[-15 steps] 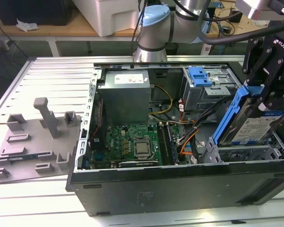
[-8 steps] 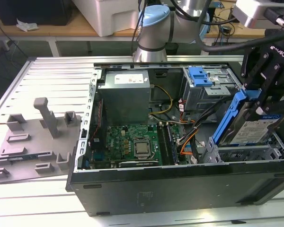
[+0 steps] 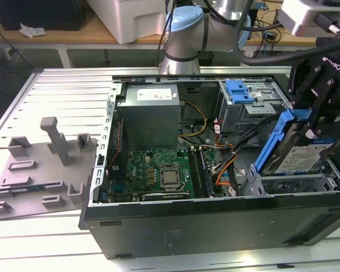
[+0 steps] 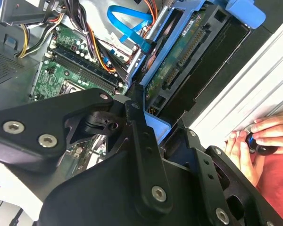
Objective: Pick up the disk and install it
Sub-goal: 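Insert the disk into the insertion slot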
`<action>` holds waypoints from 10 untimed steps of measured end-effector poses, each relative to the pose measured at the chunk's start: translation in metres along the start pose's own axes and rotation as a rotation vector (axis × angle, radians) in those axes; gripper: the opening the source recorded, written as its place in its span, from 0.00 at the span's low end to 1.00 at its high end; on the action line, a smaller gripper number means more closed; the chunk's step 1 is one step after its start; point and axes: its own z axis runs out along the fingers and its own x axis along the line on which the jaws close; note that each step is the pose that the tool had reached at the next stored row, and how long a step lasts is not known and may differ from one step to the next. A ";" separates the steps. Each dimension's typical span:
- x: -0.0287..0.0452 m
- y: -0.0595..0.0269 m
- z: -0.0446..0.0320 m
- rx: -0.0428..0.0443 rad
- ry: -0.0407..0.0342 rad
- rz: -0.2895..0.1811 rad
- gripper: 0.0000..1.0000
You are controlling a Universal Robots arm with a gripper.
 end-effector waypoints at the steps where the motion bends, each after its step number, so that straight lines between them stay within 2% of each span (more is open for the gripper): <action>1: 0.0000 0.0000 0.0002 0.0000 0.0000 0.000 0.37; 10: 0.0001 -0.0001 0.0020 0.0000 0.0001 0.000 0.37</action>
